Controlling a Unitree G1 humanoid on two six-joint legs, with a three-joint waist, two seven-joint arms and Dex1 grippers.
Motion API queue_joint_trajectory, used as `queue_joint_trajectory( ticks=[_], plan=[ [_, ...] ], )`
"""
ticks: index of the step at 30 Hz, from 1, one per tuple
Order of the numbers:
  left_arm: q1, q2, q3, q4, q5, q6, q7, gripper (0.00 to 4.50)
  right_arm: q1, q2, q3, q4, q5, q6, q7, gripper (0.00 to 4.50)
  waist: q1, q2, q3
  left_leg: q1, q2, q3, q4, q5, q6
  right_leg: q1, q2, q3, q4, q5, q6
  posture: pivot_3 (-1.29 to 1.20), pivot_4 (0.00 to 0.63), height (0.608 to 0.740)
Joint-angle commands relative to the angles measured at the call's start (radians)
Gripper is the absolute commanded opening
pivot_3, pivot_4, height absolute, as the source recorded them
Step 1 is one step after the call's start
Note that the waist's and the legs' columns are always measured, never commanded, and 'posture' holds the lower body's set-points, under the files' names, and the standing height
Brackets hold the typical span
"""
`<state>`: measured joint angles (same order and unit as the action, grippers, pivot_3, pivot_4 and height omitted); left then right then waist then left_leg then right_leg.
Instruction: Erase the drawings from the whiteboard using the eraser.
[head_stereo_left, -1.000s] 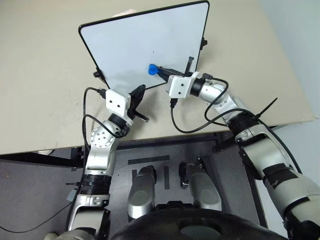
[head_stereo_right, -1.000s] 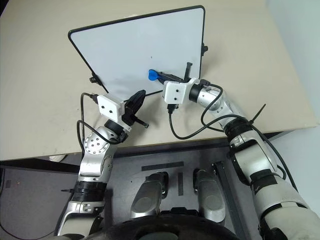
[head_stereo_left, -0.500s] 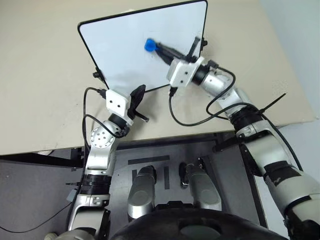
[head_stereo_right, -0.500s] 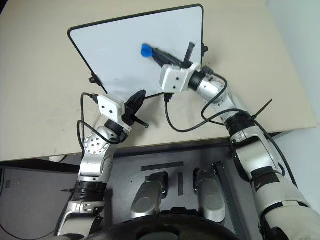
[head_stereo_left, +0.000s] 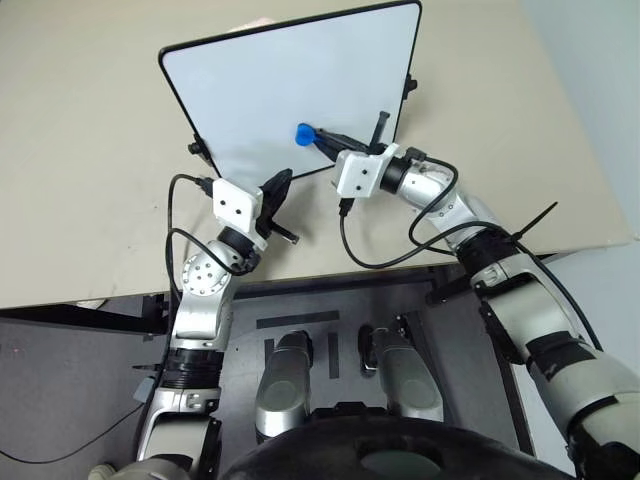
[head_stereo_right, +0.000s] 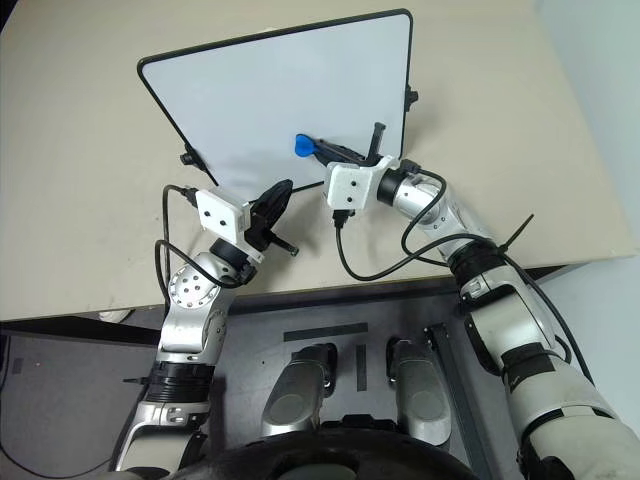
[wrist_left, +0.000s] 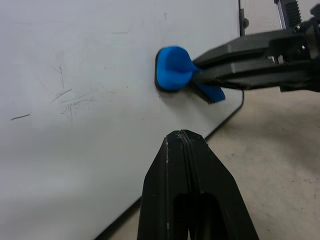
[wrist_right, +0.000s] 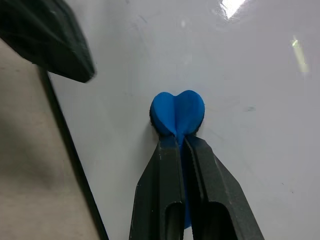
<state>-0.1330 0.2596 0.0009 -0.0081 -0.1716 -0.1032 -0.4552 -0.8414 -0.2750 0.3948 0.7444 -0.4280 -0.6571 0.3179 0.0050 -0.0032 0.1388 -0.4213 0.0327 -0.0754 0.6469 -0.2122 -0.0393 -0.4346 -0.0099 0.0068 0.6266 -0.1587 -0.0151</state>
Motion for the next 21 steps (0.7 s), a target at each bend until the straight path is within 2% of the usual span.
queue_joint_trajectory(
  ticks=[1, 6, 11, 15, 19, 21],
  plan=[
    [-0.008, 0.001, 0.005, -0.023, -0.005, -0.01, -0.003, 0.0, -0.018, -0.036, -0.093, -0.09, 0.079, 0.057, 0.007, 0.0, 0.001, 0.0, 0.0, 0.0, 0.0, 0.0, 0.0, 0.0, 0.0, 0.0, 0.0, 0.0, 0.0, 0.0, 0.0, 0.0, 0.15, 0.74],
    [0.002, 0.01, 0.014, -0.029, -0.012, -0.008, -0.01, 0.0, 0.124, -0.138, -0.125, -0.325, 0.201, 0.145, 0.177, 0.0, 0.01, 0.0, 0.0, 0.0, 0.0, 0.0, 0.0, 0.0, 0.0, 0.001, 0.0, 0.0, 0.0, 0.0, 0.0, 0.0, 0.15, 0.74],
    [0.006, 0.01, 0.005, -0.033, -0.013, -0.002, -0.015, 0.0, 0.329, -0.275, -0.136, -0.592, 0.351, 0.342, 0.412, 0.0, 0.009, -0.001, 0.0, 0.0, 0.0, 0.002, 0.001, 0.004, 0.007, 0.002, 0.0, 0.0, 0.0, -0.004, 0.003, 0.0, 0.15, 0.74],
    [-0.003, 0.024, 0.014, -0.024, -0.022, 0.002, -0.034, 0.0, 0.448, -0.371, -0.155, -0.728, 0.427, 0.526, 0.544, 0.0, 0.006, -0.001, -0.001, -0.001, 0.0, 0.003, 0.001, 0.003, 0.008, 0.003, 0.001, 0.0, -0.001, -0.006, 0.005, 0.0, 0.15, 0.74],
    [-0.012, 0.042, 0.026, -0.015, -0.03, 0.004, -0.051, 0.0, 0.488, -0.401, -0.157, -0.805, 0.488, 0.687, 0.611, 0.0, 0.001, -0.001, 0.0, 0.0, 0.0, 0.002, 0.001, 0.002, 0.008, 0.004, 0.002, 0.001, -0.001, -0.01, 0.01, 0.0, 0.15, 0.74],
    [-0.015, 0.05, 0.03, -0.014, -0.035, 0.005, -0.056, 0.0, 0.494, -0.396, -0.149, -0.83, 0.511, 0.752, 0.635, 0.57, 0.001, -0.001, 0.0, 0.002, 0.0, 0.002, 0.001, 0.003, 0.008, 0.006, 0.003, 0.001, -0.001, -0.013, 0.016, 0.0, 0.15, 0.74]
  ],
)
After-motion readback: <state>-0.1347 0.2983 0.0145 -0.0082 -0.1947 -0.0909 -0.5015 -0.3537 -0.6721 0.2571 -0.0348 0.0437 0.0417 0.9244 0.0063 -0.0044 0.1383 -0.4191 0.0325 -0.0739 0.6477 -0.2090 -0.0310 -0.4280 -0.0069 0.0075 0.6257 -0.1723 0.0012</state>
